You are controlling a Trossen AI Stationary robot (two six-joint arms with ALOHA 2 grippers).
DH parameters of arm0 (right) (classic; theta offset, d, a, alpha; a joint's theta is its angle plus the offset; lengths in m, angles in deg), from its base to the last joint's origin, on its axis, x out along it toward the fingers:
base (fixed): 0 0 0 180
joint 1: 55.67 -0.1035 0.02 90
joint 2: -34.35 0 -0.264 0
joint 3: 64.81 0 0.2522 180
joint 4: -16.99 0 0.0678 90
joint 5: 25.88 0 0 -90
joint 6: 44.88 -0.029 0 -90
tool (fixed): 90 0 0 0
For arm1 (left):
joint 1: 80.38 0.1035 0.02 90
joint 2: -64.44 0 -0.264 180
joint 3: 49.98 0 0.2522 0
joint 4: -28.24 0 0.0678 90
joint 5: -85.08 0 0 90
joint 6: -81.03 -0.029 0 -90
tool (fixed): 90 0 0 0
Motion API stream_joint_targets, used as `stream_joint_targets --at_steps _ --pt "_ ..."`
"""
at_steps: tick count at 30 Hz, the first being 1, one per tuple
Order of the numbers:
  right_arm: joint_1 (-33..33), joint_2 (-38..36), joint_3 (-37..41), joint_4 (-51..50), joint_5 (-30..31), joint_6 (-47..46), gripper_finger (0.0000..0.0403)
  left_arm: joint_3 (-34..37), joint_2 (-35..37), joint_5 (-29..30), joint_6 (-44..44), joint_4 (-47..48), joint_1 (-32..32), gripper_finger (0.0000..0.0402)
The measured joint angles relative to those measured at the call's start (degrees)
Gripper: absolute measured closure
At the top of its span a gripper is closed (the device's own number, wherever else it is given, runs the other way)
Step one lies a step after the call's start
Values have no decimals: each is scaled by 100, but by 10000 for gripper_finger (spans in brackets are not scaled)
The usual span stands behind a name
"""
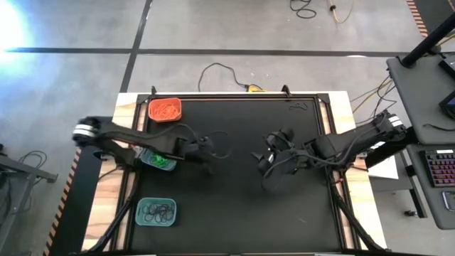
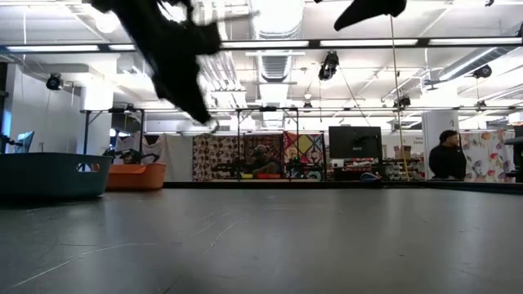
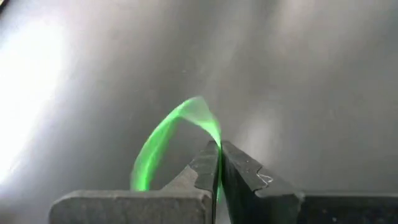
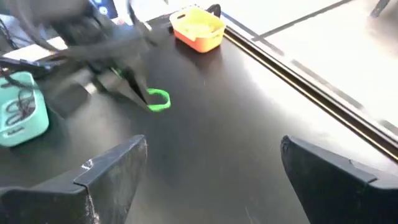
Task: Sort rubber bands into baskets
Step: Put the green rubber band into the blue bin
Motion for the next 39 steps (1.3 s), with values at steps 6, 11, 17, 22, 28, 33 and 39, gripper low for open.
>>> stream_joint_targets --at_steps 6,11,17,22,28,33,39 --pt "96 0 -213 6 -193 303 44 29 1207 33 1306 2621 9 401" --pt "139 0 -261 18 -421 467 44 141 1798 38 2270 4062 13 402" --pt "447 2 -256 -84 -827 216 44 957 2043 -163 3211 3894 78 402" --pt "816 2 -233 -114 -1548 -143 44 1813 1973 -184 3558 3225 81 402" --pt "1075 4 -229 -485 -1716 -568 44 2515 1970 -413 3720 1849 78 402" --pt "1249 4 -229 -1142 -1932 -1018 44 2674 1967 -327 3784 1683 81 402" --pt "1629 14 -145 -2153 -1978 -1524 44 2524 2041 -317 3795 2315 81 368"
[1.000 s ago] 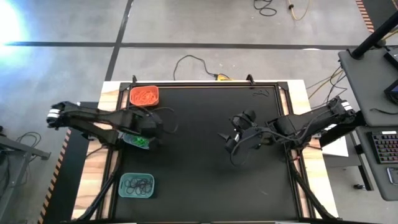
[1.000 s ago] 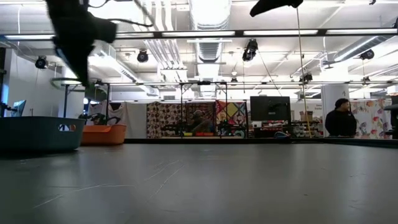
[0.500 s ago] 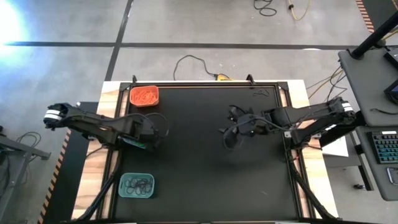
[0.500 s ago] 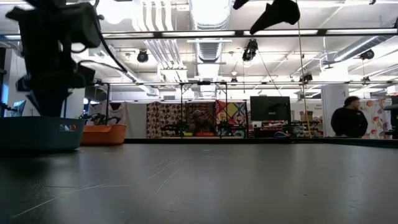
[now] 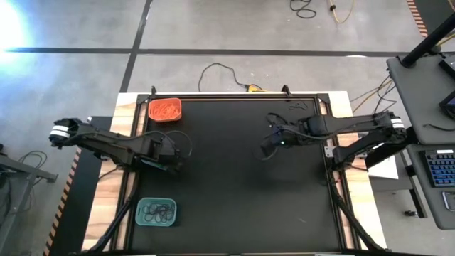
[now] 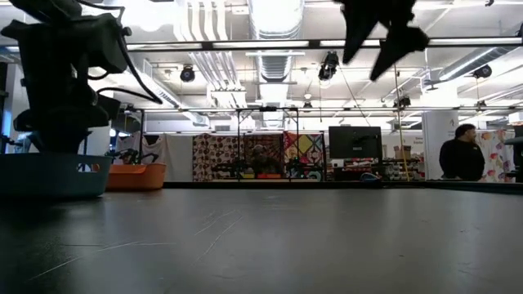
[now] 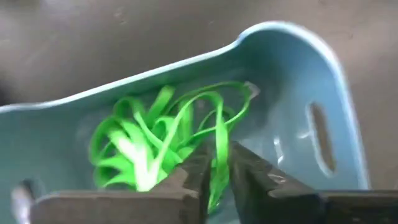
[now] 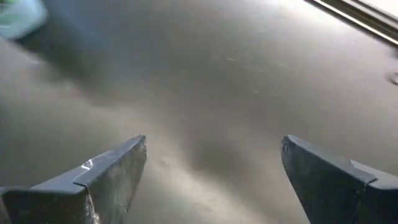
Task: Sort rubber bands into baskets
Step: Put the green rubber band into the blue bin, then put the purple rubber band into the green bin
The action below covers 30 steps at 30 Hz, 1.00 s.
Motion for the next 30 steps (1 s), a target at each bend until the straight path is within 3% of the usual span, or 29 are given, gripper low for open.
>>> stream_joint_targets --at_steps 8,15,22,30 --pt "1105 343 599 -122 16 -659 44 -489 165 -634 -175 923 0 247" --pt "1999 626 924 116 -151 -662 44 -1336 460 -429 -424 1374 -11 163" --pt "3477 611 1176 602 -180 118 44 -2112 719 308 -515 2116 -13 144" --pt "4776 981 1615 2021 -431 -10 69 -2779 934 1391 -523 2090 -20 158"
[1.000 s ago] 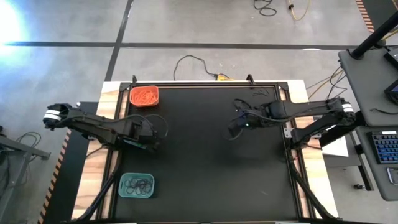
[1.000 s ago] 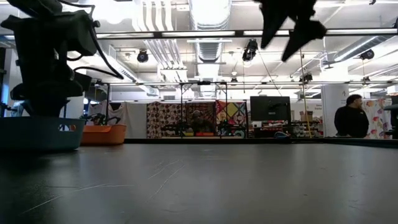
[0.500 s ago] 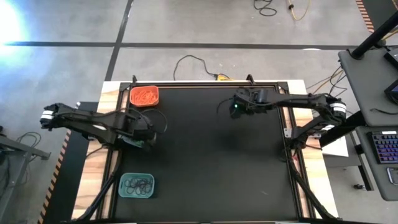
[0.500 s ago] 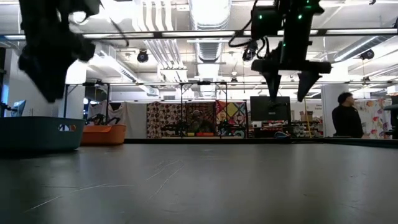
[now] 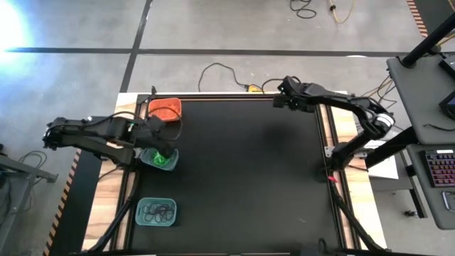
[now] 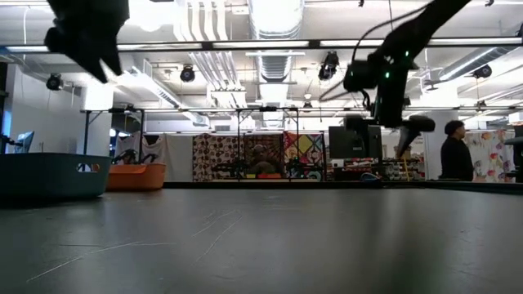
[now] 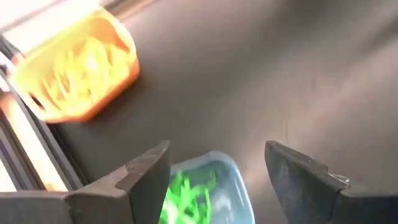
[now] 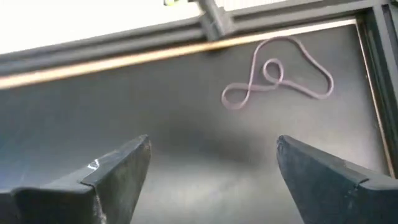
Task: Sort rubber bands into baskets
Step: Put the purple rubber band into the green bin
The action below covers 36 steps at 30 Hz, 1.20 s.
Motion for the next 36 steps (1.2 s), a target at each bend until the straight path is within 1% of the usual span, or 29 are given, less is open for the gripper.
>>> stream_joint_targets --at_steps 3,6,12,17,22,25,31,36 --pt "283 401 21 142 2 17 88 -122 10 561 -163 -120 2 164" --pt "553 840 -24 136 93 167 108 -172 -18 799 -150 -121 2 168" --pt "1009 1434 -356 497 160 741 138 -139 -125 867 349 -111 2 168" --pt "1309 1855 -549 550 17 795 167 -104 -297 868 419 -104 2 168" --pt "1383 1963 -489 608 -109 821 204 -104 -427 877 417 -102 10 168" --pt "1369 1964 -398 641 -130 866 236 -104 -488 981 410 -100 13 168" --pt "1261 1975 -231 642 -65 858 318 -102 -571 1272 401 -97 20 168" --pt "1248 1981 -176 582 -55 916 374 -100 -573 1275 400 1 20 168"
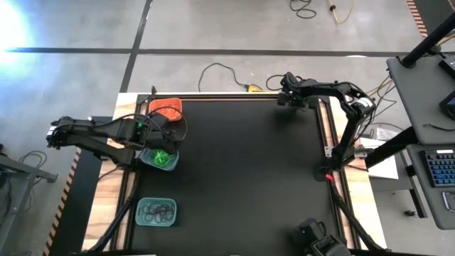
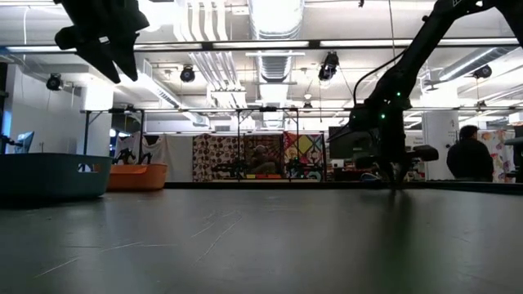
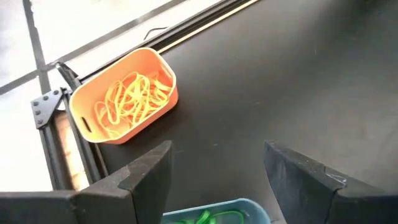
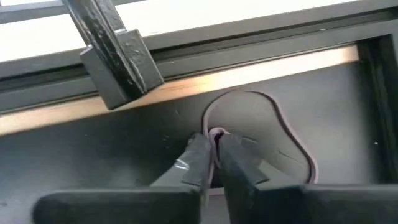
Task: Sort rubber bands into baskets
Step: Put the purple rubber band into the green bin
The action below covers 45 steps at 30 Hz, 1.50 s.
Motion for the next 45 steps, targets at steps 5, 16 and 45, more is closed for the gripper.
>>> stream_joint_targets --at_steps 5,16,45 --pt "-147 -101 9 -30 224 9 393 0 7 -3 -1 225 0 168" --pt "-866 -825 52 -151 557 119 394 0 12 -36 -1649 302 0 168" --pt "-7398 182 -1707 2756 -684 -642 394 462 1072 -1628 -3345 -1669 -777 168"
